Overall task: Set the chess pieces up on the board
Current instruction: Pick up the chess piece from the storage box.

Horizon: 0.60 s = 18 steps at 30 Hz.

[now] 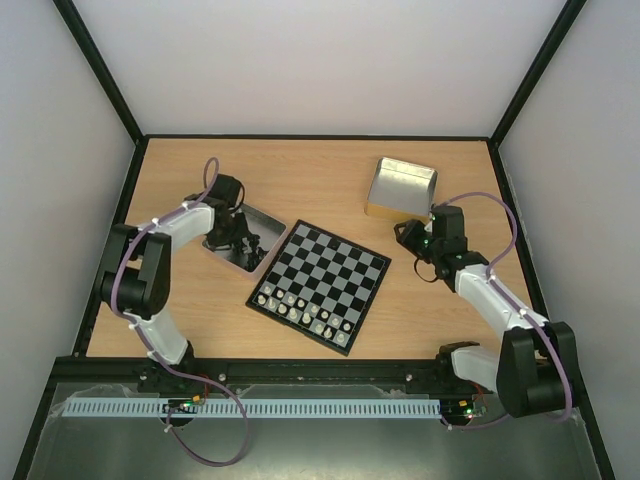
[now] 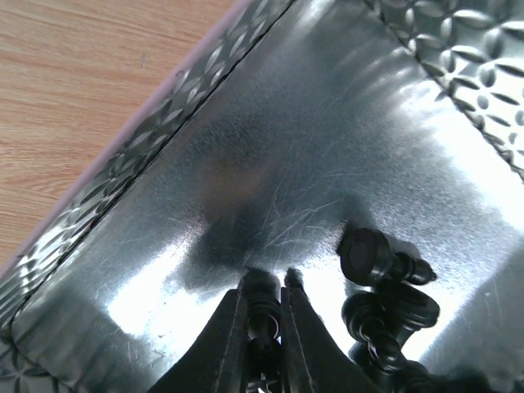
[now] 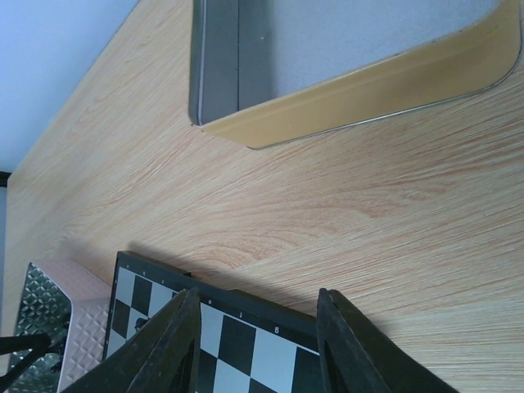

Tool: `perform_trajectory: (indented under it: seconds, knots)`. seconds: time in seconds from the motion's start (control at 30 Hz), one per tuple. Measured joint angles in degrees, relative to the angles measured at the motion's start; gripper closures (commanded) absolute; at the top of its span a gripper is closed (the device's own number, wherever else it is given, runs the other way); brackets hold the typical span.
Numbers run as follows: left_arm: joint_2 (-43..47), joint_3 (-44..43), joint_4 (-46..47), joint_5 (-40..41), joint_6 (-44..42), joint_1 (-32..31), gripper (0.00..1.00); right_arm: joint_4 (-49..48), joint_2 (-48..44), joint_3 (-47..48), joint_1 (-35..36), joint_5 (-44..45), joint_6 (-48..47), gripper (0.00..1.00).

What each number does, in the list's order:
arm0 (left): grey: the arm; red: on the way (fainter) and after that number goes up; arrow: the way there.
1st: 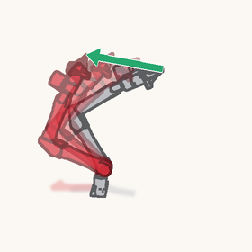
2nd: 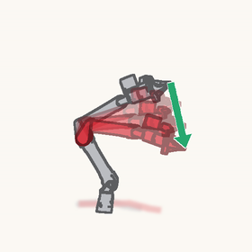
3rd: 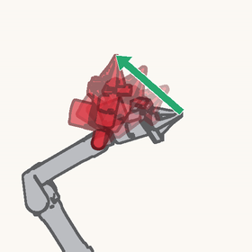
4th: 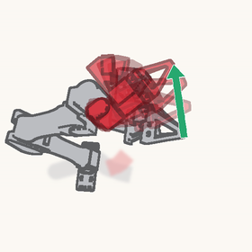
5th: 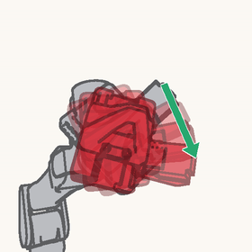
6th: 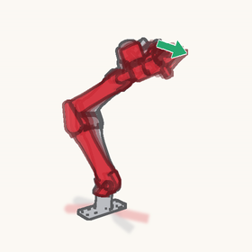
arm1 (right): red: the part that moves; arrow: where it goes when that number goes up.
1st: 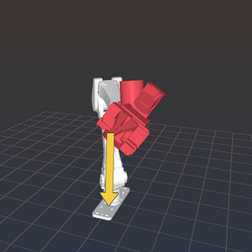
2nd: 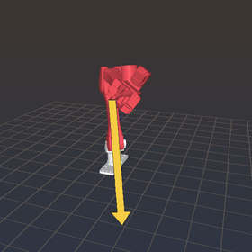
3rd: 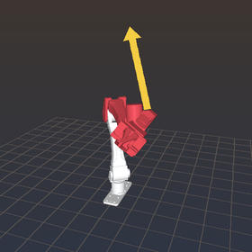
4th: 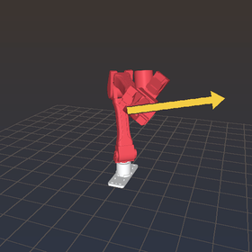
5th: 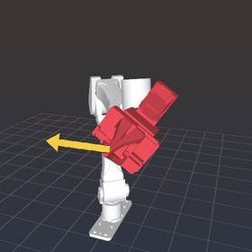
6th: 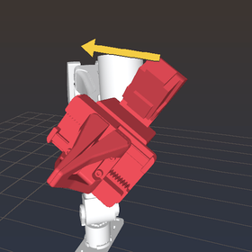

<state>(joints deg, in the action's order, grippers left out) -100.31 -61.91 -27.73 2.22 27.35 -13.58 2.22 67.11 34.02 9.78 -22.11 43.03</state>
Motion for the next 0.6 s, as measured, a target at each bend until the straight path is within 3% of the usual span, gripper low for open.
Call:
perform_trajectory:
  seconds: [0.27,0.6]
  knots:
    - [7.0,-1.1,-2.2,0.0,-0.9,-2.6,0.93,0.4,-3.2,0.0,0.0,0.1,1.2,0.61]
    - [11.3,-7.2,-3.7,-3.7,-3.4,-17.1,0.92,4.0,-13.6,-0.2,0.0,1.3,2.9,0.61]
